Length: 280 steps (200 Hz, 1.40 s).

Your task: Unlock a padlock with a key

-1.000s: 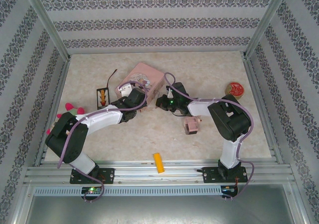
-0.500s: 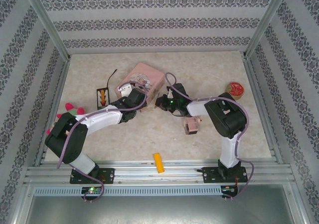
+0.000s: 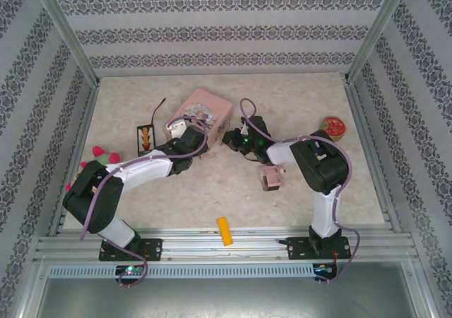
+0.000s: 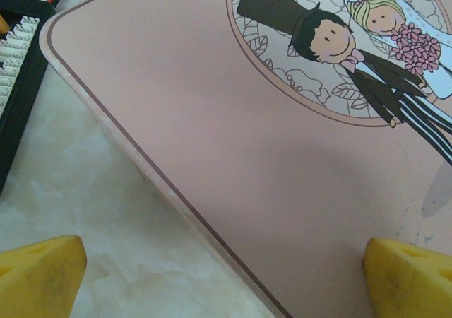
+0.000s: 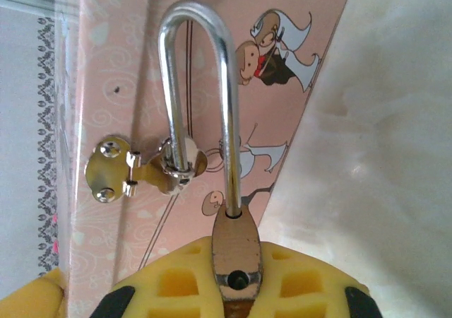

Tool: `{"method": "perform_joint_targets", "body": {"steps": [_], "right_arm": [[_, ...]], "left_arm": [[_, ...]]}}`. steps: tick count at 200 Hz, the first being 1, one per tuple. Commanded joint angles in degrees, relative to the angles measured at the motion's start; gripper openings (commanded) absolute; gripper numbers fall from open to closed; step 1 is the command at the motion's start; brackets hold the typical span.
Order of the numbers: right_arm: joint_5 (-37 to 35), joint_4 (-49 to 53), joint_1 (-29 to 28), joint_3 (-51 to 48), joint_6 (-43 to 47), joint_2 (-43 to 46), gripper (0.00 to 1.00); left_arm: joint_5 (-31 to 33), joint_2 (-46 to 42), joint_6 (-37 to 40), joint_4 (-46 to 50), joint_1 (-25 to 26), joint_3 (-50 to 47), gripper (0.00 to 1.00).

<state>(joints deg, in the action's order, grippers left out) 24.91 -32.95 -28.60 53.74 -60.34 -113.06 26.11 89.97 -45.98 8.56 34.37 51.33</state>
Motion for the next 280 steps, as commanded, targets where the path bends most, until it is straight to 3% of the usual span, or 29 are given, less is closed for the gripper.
{"method": "perform_joint_targets", "body": {"steps": [1, 123, 280], "right_arm": [[-0.8, -2.9, 0.3, -0.7, -0.9, -0.4, 0.0], [-0.5, -3.5, -0.7, -1.8, -1.5, 0.3, 0.0], [-5.0, -6.7, -0.2, -8.9, -3.5, 4.2, 0.0]], "left_arm": [[-0.5, -0.9, -0.3, 4.3, -0.6, -1.5, 0.99], [0.2, -1.2, -0.7, 4.5, -0.6, -1.5, 0.99], [1.8, -1.1, -1.1, 4.3, -0.6, 0.4, 0.99]]}}
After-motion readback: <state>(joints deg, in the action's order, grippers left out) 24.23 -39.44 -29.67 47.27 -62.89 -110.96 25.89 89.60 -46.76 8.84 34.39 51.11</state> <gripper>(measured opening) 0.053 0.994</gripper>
